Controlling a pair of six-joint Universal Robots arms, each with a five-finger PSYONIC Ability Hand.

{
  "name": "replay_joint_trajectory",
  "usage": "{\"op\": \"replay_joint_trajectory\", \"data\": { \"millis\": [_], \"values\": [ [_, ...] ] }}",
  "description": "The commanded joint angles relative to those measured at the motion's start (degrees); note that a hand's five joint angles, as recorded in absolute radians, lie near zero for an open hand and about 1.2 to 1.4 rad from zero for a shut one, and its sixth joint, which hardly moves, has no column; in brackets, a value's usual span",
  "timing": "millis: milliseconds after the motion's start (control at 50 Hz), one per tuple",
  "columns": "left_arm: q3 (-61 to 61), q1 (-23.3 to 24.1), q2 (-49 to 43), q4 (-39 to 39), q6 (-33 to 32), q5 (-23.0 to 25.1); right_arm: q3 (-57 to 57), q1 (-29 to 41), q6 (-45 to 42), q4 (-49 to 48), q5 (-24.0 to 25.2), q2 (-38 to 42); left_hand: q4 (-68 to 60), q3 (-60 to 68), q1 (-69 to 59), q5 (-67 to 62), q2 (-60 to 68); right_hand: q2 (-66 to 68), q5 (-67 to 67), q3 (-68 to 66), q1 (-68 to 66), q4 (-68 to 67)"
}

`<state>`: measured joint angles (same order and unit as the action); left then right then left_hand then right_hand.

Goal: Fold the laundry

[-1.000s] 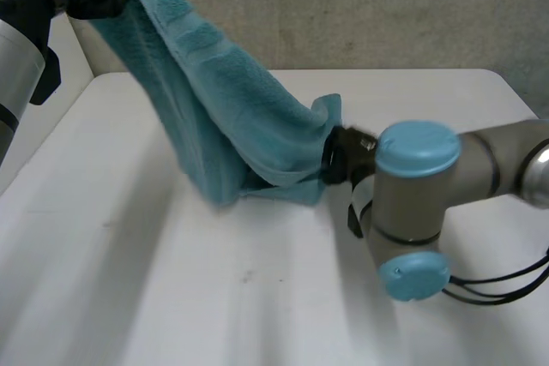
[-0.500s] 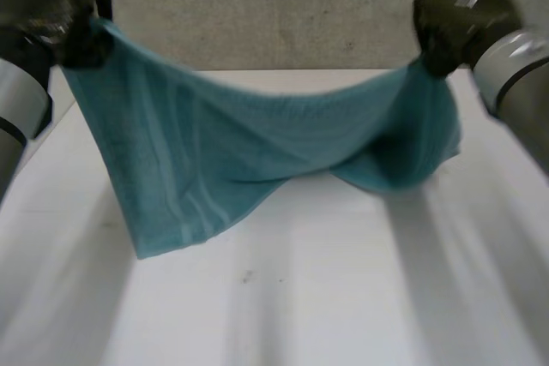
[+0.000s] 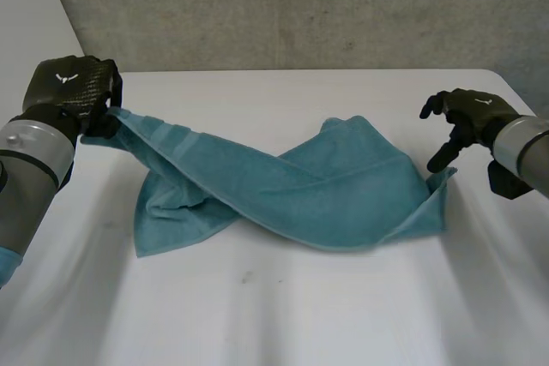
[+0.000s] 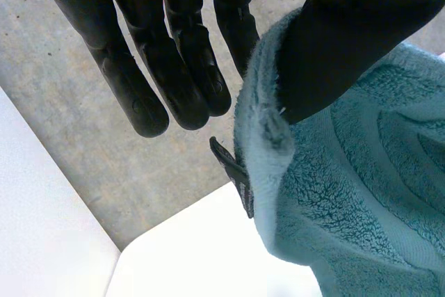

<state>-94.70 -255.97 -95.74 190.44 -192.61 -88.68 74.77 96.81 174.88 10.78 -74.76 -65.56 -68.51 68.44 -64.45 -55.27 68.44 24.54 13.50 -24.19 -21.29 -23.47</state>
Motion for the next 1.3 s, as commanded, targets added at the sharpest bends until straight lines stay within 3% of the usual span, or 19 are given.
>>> {"op": "replay_joint_trajectory", "data": {
  "millis": [20,100,200,380,440,480,500,520,660,740,820,860,900,960,1140,1300],
  "values": [
    [-0.75,0.12,1.52,0.19,0.04,0.09,-1.72,-3.64,-11.18,5.21,5.85,4.45,-11.49,11.56,-15.55,-14.73,11.56,0.18,1.22,-0.53,-3.43,-1.24],
    [-0.84,-0.06,1.52,0.37,0.04,0.09,-1.30,-4.34,-24.45,6.80,5.06,7.81,-11.49,11.56,-15.55,-14.73,11.56,0.51,1.56,-0.86,-3.77,-1.58],
    [-0.84,-0.58,0.99,0.46,0.04,0.00,0.20,-4.35,-33.61,6.45,5.41,8.16,-11.49,11.56,-15.55,-14.73,11.56,0.68,1.73,-1.03,-3.94,-1.75],
    [-1.10,-0.58,0.64,0.54,0.13,0.00,0.20,-4.52,-35.04,1.96,6.11,10.54,-11.49,11.56,-15.55,-14.73,11.56,3.37,4.42,-3.73,-6.63,-4.44],
    [-1.28,-0.58,0.55,0.46,0.13,0.00,-0.06,-4.52,-35.22,-1.29,6.82,12.12,-11.49,11.56,-15.55,-14.73,11.56,12.29,13.33,-12.64,-15.54,-13.35],
    [-1.63,-0.67,0.55,0.54,0.13,0.00,-0.23,-4.52,-35.22,-4.00,6.64,12.73,-11.49,11.56,-15.55,-14.73,11.56,40.04,41.08,-40.39,-43.29,-41.10],
    [-1.80,-0.67,0.64,0.54,0.13,0.00,-0.24,-4.52,-35.22,-4.01,6.64,12.73,-11.49,11.56,-15.55,-14.73,11.56,40.21,41.26,-40.56,-43.46,-41.28],
    [-1.80,-0.59,0.55,0.54,0.13,0.00,-0.24,-4.61,-34.78,-5.32,6.47,12.82,-11.49,11.56,-15.55,-14.73,11.56,55.31,56.35,-55.66,-58.56,-56.37],
    [-2.24,-1.37,1.08,0.11,0.13,0.00,2.14,-5.23,-30.74,-8.93,6.03,8.78,-11.49,11.56,-15.55,-14.73,11.56,55.46,56.50,-55.81,-58.71,-56.53],
    [-1.11,-2.08,3.87,-0.42,-0.13,0.09,4.07,-6.54,-24.34,-8.85,5.94,-3.14,-11.49,11.56,-15.55,-14.73,11.56,55.46,56.50,-55.81,-58.71,-56.53],
    [0.38,-2.69,8.18,-1.38,-0.04,0.09,3.02,-6.98,-21.33,-8.23,5.68,-9.94,-11.49,11.56,-15.55,-14.73,11.56,55.46,56.50,-55.81,-58.71,-56.53],
    [1.62,-3.05,9.87,-2.45,-0.04,0.09,1.79,-7.16,-21.07,-6.74,4.97,-13.54,-11.49,11.56,-15.55,-14.73,11.56,55.46,56.50,-55.81,-58.71,-56.53],
    [5.30,-3.31,12.93,-5.85,-0.04,0.09,-2.67,-8.82,-21.68,0.60,3.22,-20.11,-11.49,11.56,-15.55,-14.73,11.56,55.46,56.50,-55.81,-58.71,-56.53],
    [7.60,-3.22,14.26,-8.07,-0.04,0.18,-7.51,-11.98,-22.38,8.17,3.48,-23.55,-11.49,11.56,-15.55,-14.73,11.56,55.46,56.50,-55.81,-58.71,-56.53],
    [18.24,-4.28,14.88,-19.41,-3.73,0.27,-13.86,-12.34,-32.76,19.19,1.37,-22.16,-11.49,11.56,-15.55,-14.73,11.56,55.46,56.50,-55.81,-58.71,-56.53],
    [15.07,-4.19,2.31,-21.08,-11.56,-0.08,-11.84,-2.15,-41.81,20.42,-7.51,-11.79,-11.49,11.56,-15.55,-14.73,11.56,55.46,56.50,-55.81,-58.71,-56.53]
  ]
}}
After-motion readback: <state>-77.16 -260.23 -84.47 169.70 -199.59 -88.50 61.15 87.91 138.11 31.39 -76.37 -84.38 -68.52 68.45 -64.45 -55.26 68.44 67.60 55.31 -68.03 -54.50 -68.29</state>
